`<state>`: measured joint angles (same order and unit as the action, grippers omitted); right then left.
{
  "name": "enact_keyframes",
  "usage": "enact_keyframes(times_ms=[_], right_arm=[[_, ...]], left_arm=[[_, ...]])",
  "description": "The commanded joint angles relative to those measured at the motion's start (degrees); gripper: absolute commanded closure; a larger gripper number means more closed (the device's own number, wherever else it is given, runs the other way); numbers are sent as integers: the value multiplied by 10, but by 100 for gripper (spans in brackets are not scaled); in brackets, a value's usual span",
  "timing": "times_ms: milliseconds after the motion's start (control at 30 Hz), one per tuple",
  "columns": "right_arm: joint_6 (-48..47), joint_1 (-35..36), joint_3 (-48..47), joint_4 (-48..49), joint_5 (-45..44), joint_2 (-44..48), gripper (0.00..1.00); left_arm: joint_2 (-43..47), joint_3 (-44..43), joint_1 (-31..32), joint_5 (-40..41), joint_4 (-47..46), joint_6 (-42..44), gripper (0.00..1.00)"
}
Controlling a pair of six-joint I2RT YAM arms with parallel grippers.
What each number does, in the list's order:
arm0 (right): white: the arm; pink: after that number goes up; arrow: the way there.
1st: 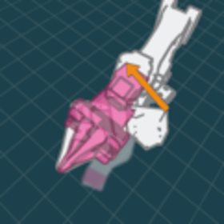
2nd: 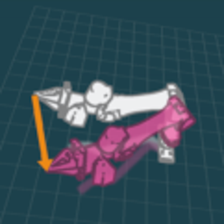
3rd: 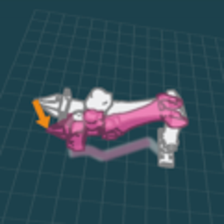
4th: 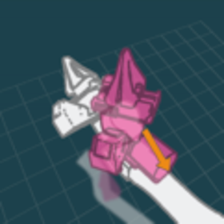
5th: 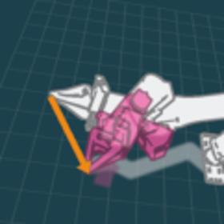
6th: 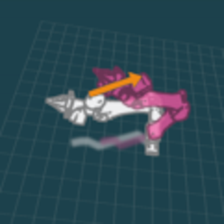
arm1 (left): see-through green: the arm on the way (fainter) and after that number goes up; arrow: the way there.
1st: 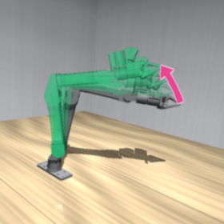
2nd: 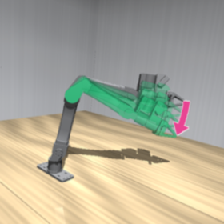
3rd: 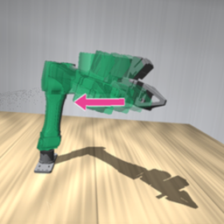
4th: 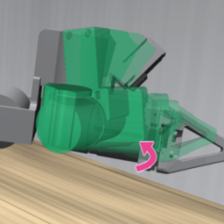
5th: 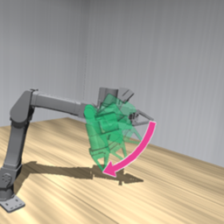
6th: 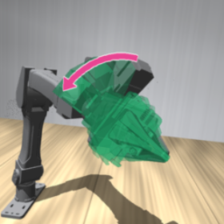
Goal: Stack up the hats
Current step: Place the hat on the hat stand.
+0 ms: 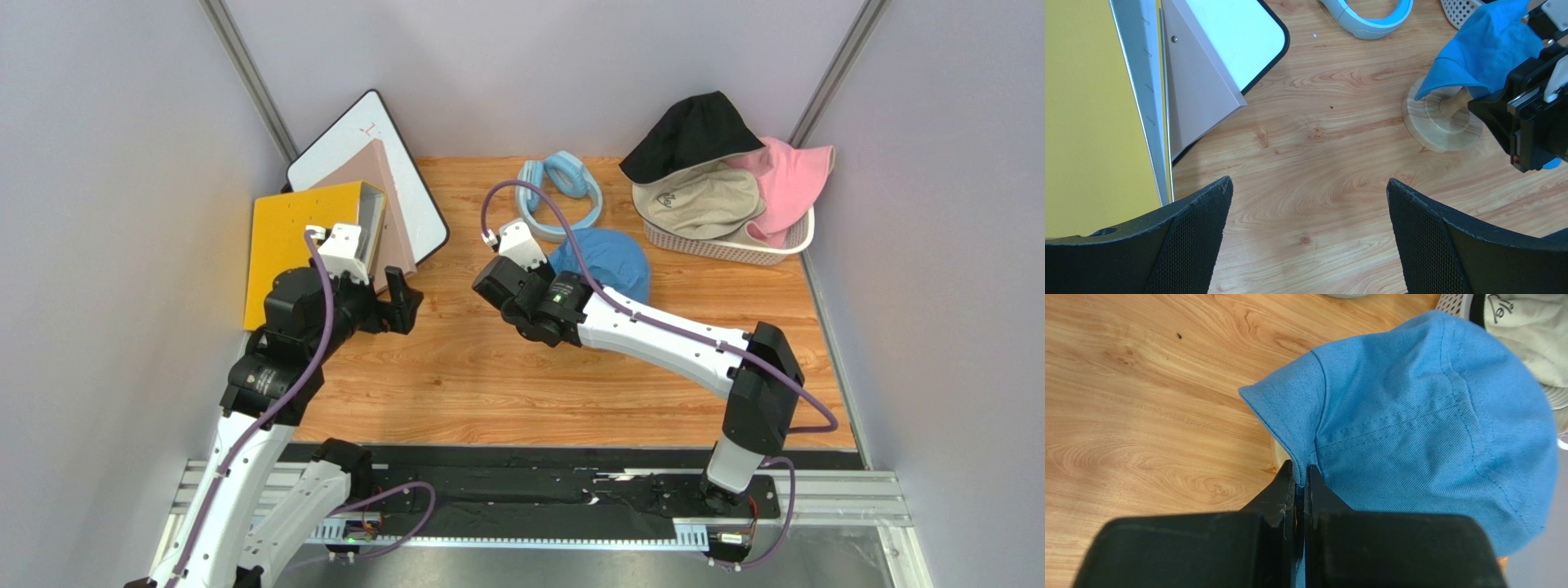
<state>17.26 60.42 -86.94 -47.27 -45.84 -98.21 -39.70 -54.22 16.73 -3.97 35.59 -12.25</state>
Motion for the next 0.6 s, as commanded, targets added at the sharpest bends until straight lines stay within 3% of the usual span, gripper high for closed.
enact_keyframes(times_ms=[0,567], right_arm=[[55,10,20,16,24,-10,100],[148,33,77,-5,18,-8,100]], left_arm=[[0,-1,0,2,1,7,1],[-6,-2,0,6,4,7,1]])
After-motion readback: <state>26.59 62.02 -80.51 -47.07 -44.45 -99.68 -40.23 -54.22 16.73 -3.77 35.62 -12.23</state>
